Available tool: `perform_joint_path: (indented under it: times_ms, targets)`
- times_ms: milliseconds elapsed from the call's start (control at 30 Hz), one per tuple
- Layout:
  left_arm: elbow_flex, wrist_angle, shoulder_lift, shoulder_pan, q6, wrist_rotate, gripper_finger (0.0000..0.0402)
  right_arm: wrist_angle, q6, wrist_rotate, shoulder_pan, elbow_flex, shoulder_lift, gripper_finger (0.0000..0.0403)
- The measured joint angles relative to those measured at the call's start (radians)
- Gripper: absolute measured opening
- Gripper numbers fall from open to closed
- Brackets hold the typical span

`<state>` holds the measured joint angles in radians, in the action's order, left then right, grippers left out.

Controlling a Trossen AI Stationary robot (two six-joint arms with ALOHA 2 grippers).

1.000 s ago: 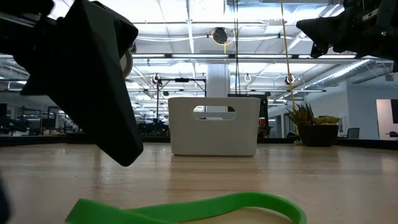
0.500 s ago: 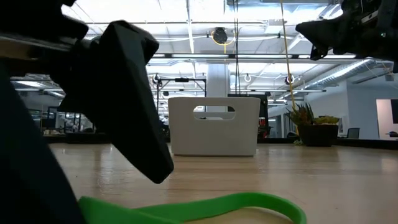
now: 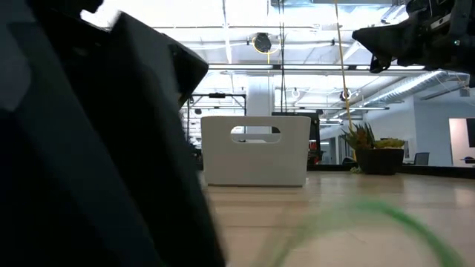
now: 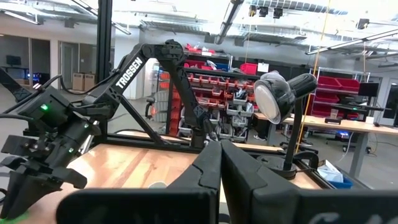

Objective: Pick and place rubber bands into bin
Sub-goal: Put the green rubber band into the gray bin

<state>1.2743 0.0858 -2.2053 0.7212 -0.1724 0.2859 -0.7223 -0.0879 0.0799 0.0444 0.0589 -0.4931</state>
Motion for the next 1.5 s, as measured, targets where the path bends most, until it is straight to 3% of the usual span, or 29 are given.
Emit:
perform_joint_path:
  times_ms: [67,133,267,567,700,833,1033,1233,1500]
  targets:
    - [-0.001,0.002,-0.001,0.000,-0.017,-0.019,0.0029,0.000,0.000,0.000,0.000,0.000,0.000,0.0004]
    - [-0.001,0.000,0.009,0.000,-0.012,-0.021,0.0012,-0.001,-0.001,0.000,0.000,0.000,0.000,0.0004]
    - [-0.008,-0.050,0.057,0.002,0.062,0.050,0.0005,-0.003,-0.002,0.000,0.000,0.000,0.000,0.0004]
    - [-0.017,-0.299,0.306,0.010,0.141,0.323,0.0003,-0.003,0.001,0.000,0.000,0.000,-0.001,0.0004]
    - [-0.079,-0.309,0.423,0.032,0.151,0.409,0.0002,-0.002,0.001,0.000,0.000,0.000,-0.003,0.0004]
    - [-0.232,-0.297,0.562,0.055,0.070,0.497,0.0001,-0.002,0.001,0.000,0.000,0.000,-0.003,0.0004]
    - [-0.570,-0.063,0.791,0.102,-0.061,0.610,0.0001,0.000,0.002,0.000,0.000,0.000,-0.003,0.0004]
    - [-0.798,0.207,0.924,0.084,-0.001,0.670,0.0000,0.001,0.002,0.000,0.000,0.000,-0.003,0.0004]
    - [-0.999,0.429,1.001,-0.063,0.127,0.584,0.0000,0.024,-0.004,0.000,0.000,0.000,-0.025,0.0004]
